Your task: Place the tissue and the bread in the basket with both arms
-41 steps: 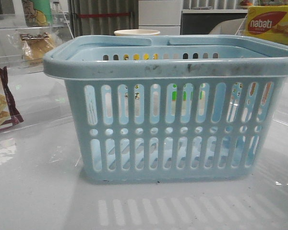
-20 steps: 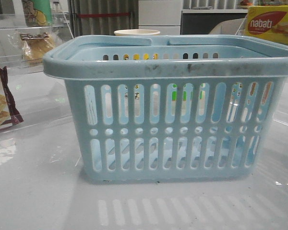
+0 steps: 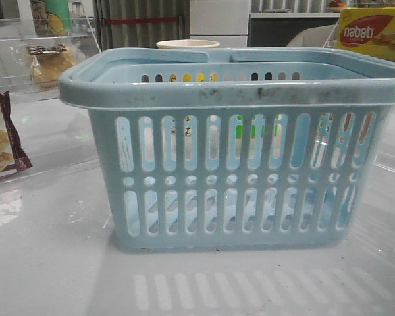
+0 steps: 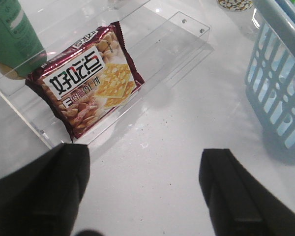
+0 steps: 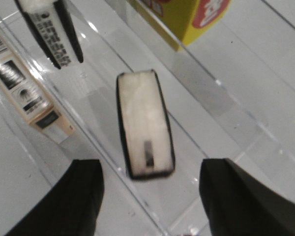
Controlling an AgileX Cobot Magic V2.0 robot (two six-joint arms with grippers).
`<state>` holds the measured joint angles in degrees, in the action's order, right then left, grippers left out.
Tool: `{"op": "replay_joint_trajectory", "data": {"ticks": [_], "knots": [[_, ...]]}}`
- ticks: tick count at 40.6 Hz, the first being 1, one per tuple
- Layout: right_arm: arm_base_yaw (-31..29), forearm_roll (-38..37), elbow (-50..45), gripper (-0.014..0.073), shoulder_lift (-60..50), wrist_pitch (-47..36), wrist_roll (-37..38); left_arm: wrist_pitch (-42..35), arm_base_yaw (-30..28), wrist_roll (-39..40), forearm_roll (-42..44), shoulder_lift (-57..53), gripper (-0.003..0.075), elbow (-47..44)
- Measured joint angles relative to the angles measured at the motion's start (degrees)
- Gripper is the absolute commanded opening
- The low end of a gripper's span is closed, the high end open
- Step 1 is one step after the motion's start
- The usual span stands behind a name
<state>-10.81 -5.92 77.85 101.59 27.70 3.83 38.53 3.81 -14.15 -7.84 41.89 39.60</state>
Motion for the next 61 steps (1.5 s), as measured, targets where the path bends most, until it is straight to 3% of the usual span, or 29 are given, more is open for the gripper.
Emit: {"op": "replay_joint_trajectory", "data": {"ticks": [7,11,18,26,34,43,47,56,61], "knots": [[0.0,-0.9,4.0,0.0248,5.1,-0.9,0.0,0.0,0.0,0.0,0.0,0.0,0.0527,0.0],[0.0,-0.9,4.9,0.0169,5.7,-1.2,0.0,0.0,0.0,0.0,0.0,0.0,0.0527,0.0],[0.6,0.8,5.5,0.0162,3.0,-0.2,0.0,0.0,0.0,0.0,0.0,0.0,0.0527,0.0],[5.3,1.4,5.7,0.0162,-8.3,4.0,0.0,0.0,0.0,0.0,0.0,0.0,0.0527,0.0],[15.8,1.5,5.0,0.0162,-20.1,9.2,0.0,0.0,0.0,0.0,0.0,0.0,0.0527,0.0],[28.1,1.7,-2.3,0.0163,-25.1,9.7,0.0,-0.2,0.0,0.0,0.0,0.0,0.0527,0.0],[33.5,1.8,-6.3,0.0200,-24.2,9.1,0.0,-0.6,0.0,0.0,0.0,0.0,0.0527,0.0],[38.7,2.1,-9.9,0.0621,-19.8,5.1,0.0,-2.8,0.0,0.0,-1.3,0.8,0.0531,0.0],[38.7,2.1,-9.9,0.0593,-19.7,3.8,0.0,-4.1,0.0,0.0,-3.0,2.8,0.0575,0.0]]}}
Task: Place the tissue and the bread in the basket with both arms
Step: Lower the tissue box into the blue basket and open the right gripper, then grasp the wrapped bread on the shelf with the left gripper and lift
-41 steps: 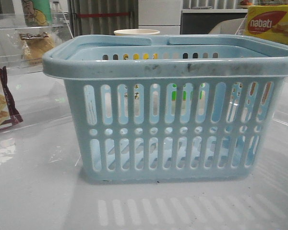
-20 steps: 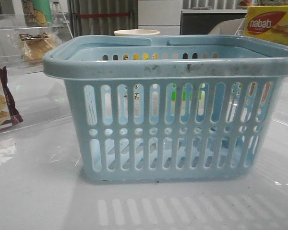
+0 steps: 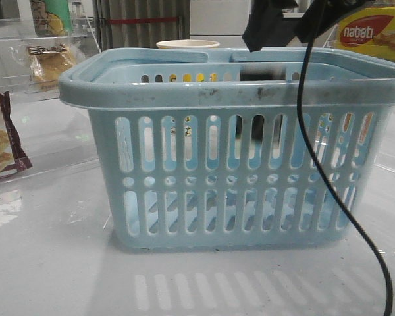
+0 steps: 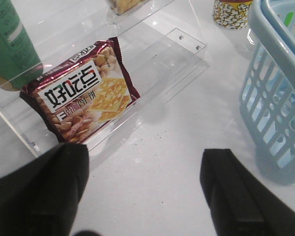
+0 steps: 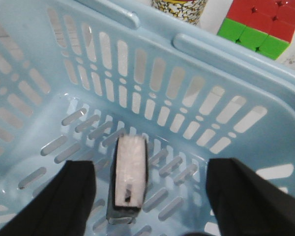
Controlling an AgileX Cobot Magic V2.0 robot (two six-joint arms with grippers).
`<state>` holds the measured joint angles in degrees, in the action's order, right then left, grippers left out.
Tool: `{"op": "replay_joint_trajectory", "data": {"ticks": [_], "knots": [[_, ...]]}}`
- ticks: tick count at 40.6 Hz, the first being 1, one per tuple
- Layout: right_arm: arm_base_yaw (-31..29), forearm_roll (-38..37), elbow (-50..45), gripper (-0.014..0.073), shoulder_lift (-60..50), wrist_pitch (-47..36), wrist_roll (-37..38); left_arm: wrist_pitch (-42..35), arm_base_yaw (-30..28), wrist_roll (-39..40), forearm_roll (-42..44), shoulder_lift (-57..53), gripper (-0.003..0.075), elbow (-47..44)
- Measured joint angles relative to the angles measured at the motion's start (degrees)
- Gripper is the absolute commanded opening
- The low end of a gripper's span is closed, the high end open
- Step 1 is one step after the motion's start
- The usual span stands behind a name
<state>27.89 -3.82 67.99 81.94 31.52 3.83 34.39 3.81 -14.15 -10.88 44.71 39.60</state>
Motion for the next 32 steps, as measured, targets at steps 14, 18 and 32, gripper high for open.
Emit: {"op": "replay_joint_trajectory", "data": {"ticks": [14,18,32], "knots": [[0.0,0.0,-4.4,0.0516,-16.2,3.7,-0.1,-4.3,2.2,0.0,-0.8,17.8,0.0654,12.2],[0.0,0.0,-8.5,0.0516,-22.2,5.1,-0.9,-7.1,2.4,0.0,-1.1,24.6,0.0654,17.2],[0.0,0.0,-17.7,0.0516,-39.7,10.3,-1.5,-9.2,1.9,0.0,-1.1,48.9,0.0654,36.0]]}}
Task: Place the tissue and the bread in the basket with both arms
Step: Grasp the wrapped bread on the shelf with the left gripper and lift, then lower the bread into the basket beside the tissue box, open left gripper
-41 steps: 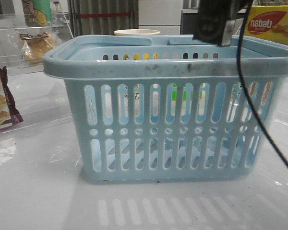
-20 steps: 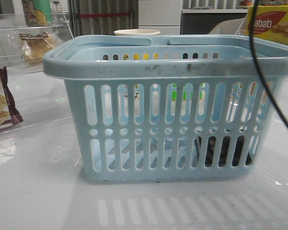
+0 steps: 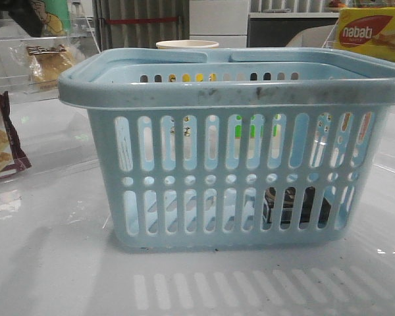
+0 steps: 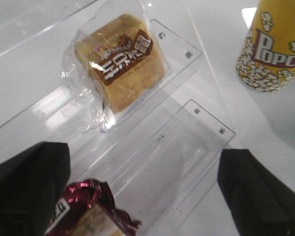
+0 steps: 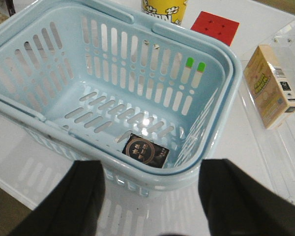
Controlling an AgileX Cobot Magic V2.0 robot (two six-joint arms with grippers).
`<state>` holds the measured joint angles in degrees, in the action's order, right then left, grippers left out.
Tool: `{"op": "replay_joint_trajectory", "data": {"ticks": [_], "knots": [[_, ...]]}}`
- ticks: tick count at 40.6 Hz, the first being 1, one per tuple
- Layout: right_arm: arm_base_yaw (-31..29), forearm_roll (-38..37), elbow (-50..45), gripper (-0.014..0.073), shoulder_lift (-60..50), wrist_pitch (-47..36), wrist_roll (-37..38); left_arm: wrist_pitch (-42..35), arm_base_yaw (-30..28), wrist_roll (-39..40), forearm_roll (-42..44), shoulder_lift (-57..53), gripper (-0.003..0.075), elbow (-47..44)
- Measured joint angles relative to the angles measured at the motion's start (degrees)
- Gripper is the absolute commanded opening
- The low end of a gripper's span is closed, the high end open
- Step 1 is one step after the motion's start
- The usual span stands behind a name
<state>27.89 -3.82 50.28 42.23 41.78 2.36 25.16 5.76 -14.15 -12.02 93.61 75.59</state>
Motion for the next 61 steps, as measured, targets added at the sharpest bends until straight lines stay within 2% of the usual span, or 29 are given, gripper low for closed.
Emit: {"op": "replay_joint_trajectory", "data": {"ticks": [15,18,21,25,31,42,47,56,61], "knots": [[0.0,0.0,-0.1,0.0516,-4.3,2.8,-0.1,-4.0,-2.1,0.1,-1.3,18.9,0.0652,16.1],[0.0,0.0,-0.1,0.0516,-4.3,2.9,-0.1,-4.6,-2.1,0.0,-2.5,21.4,0.0619,18.0],[0.0,0.0,-0.1,0.0516,-4.3,3.0,-0.1,-4.9,-2.1,0.0,-3.0,23.0,0.0515,19.0],[0.0,0.0,-0.1,0.0516,-4.3,3.0,-0.1,-5.0,-2.1,0.1,-3.2,23.3,0.0311,19.4],[0.0,0.0,-0.1,0.0516,-4.3,3.0,-0.1,-4.4,-2.1,0.1,-3.3,22.9,0.0083,19.7],[0.0,0.0,-0.1,0.0516,-4.3,3.0,-0.1,0.9,-1.8,0.1,-3.5,13.7,0.0097,19.7],[0.0,0.0,-0.1,0.0516,-4.3,3.0,-0.2,5.1,0.2,-0.5,-3.3,7.5,0.0097,19.7],[0.0,0.0,-0.1,0.0516,-4.3,3.0,-0.2,20.2,10.5,-5.9,-3.1,-1.5,0.0097,19.8],[0.0,0.0,-0.1,0.0516,-4.3,3.0,-0.2,24.6,17.9,-8.3,-3.1,-2.1,0.0099,19.8]]}}
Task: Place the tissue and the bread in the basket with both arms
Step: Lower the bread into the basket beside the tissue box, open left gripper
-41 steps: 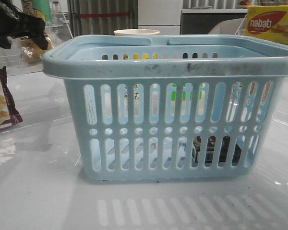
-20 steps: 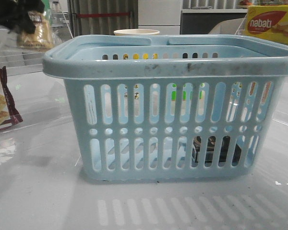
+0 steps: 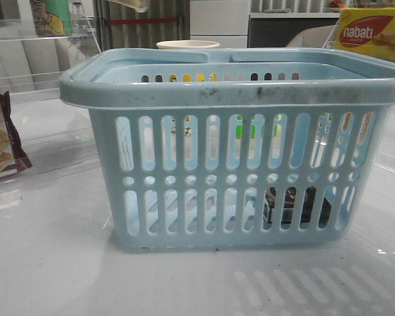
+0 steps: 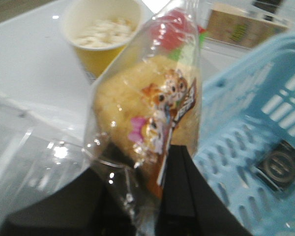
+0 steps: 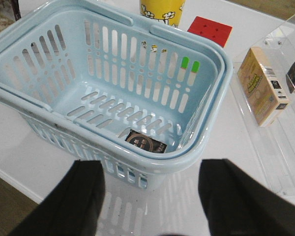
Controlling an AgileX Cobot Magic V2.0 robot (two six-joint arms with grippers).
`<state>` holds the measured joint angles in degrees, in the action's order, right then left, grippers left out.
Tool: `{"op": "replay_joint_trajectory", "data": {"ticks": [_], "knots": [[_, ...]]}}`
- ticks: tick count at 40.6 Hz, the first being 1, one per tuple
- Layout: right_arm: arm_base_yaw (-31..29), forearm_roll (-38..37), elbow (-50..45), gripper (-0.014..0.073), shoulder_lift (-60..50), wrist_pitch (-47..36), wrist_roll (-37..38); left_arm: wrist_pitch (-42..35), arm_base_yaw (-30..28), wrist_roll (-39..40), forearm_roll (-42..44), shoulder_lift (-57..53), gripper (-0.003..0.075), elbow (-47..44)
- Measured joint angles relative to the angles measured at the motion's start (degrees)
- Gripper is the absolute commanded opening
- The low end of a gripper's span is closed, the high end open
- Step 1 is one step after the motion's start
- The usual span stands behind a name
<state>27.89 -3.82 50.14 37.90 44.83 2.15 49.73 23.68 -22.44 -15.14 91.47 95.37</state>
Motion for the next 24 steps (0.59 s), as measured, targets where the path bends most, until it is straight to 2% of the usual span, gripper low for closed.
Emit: {"op": "replay_joint_trajectory", "data": {"ticks": [3,5,10,13,16,24], "knots": [[0.0,0.0,0.0,0.0516,0.0,0.0,0.0,1.0,4.2,-0.9,0.0,0.2,0.0122,-0.9],[0.0,0.0,0.0,0.0516,0.0,0.0,0.0,1.9,6.3,-1.4,0.0,0.6,0.0182,-1.4],[0.0,-0.6,0.0,0.0516,0.0,0.0,0.0,3.1,10.2,-1.7,0.0,2.1,0.0444,-2.0],[0.0,-0.8,0.0,0.0516,0.0,0.0,0.0,3.1,11.2,-1.7,0.0,2.8,0.0538,-2.4],[0.0,-0.8,0.0,0.0516,0.0,0.0,0.0,3.4,11.5,-1.8,0.0,3.0,0.0547,-2.6],[0.0,-0.8,-0.1,0.0516,-0.3,0.2,0.1,4.4,11.5,-0.5,0.5,-1.2,0.0498,-5.3]]}}
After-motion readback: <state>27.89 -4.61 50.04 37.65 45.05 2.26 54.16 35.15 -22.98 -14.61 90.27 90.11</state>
